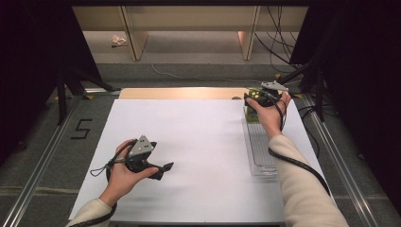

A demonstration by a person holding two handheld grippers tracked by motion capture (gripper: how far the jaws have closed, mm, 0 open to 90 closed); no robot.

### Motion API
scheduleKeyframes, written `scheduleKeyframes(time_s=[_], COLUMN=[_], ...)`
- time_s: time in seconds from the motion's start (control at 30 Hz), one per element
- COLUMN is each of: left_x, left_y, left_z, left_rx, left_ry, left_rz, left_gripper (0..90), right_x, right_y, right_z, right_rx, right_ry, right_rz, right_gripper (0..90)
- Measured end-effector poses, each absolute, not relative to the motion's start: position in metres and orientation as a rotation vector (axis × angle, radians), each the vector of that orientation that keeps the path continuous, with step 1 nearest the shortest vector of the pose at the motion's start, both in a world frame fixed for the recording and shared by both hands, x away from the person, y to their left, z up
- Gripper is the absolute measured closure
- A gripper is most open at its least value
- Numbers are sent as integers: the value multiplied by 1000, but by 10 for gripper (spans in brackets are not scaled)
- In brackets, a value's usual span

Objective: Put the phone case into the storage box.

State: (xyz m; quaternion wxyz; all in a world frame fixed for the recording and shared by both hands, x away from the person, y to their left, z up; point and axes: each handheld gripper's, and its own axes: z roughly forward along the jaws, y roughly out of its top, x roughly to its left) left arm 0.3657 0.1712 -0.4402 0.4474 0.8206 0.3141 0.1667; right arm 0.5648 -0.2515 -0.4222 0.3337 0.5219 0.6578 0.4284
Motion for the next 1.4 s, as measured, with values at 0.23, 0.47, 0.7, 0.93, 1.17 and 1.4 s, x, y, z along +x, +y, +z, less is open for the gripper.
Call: scheduleKeyframes(time_s=[0.23,0.47,0.7,0.93,1.17,1.4], left_x=[366,366,366,366,365,366], left_y=[171,171,171,171,171,171], left_z=[-440,-440,-440,-440,-440,-440], left_rx=[2031,2033,2032,2032,2030,2032], left_ry=[777,776,776,777,778,776], left_rz=[413,411,413,413,413,413], left_gripper=[32,32,32,32,32,32], right_x=[565,564,563,563,562,557], right_y=[-252,-253,-253,-254,-255,-256], right_z=[-421,-420,-419,-419,-420,-419], right_rx=[1360,1362,1363,1365,1370,1369], right_ry=[1718,1714,1716,1709,1708,1704], right_rz=[1116,1127,1134,1125,1126,1129], right_gripper=[74,68,55,54,39,34])
